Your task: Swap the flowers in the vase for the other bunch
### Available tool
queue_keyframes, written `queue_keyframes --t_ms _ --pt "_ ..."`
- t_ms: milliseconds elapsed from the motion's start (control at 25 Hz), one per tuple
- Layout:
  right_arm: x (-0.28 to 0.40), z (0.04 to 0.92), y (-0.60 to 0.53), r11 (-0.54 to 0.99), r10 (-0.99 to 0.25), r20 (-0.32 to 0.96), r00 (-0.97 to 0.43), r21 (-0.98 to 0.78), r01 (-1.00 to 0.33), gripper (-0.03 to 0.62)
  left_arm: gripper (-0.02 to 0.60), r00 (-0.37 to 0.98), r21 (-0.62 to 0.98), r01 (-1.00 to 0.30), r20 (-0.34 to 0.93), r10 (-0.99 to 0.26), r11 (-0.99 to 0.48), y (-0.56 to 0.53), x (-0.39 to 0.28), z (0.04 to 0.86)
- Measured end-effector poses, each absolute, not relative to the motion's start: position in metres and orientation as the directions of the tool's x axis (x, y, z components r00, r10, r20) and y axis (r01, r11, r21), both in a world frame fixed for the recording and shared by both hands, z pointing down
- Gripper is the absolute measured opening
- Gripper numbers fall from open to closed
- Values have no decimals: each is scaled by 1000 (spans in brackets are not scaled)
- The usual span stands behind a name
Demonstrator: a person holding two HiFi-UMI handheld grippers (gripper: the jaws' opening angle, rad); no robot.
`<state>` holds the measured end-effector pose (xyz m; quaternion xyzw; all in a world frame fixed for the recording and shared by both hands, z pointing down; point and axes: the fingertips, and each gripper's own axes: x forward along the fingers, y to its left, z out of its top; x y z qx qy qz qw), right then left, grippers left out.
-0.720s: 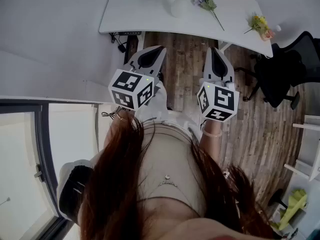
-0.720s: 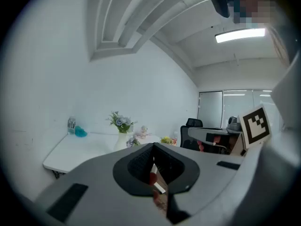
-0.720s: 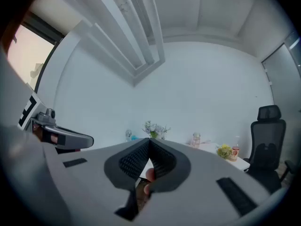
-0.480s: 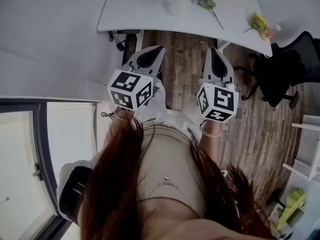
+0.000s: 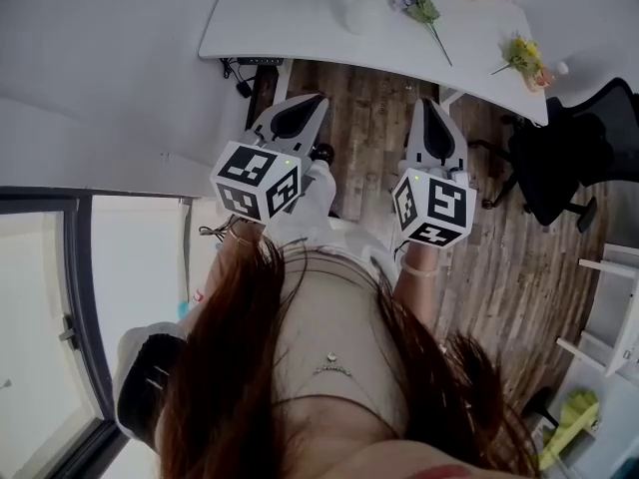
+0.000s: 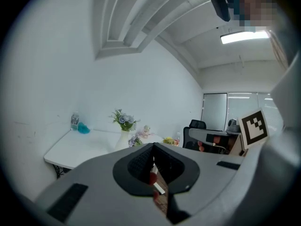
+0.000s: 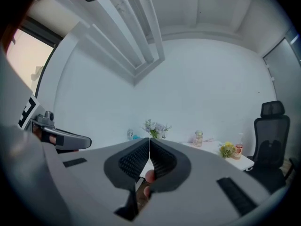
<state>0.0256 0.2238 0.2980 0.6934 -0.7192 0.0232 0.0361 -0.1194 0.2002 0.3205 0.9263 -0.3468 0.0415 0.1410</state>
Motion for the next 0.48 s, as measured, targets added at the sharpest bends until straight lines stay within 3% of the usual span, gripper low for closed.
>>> queue_keyframes --t_ms 480 --pt "41 288 186 78 -996 37 -79 -16 -997 28 5 744 230 -669 190 -641 -707 156 -103 317"
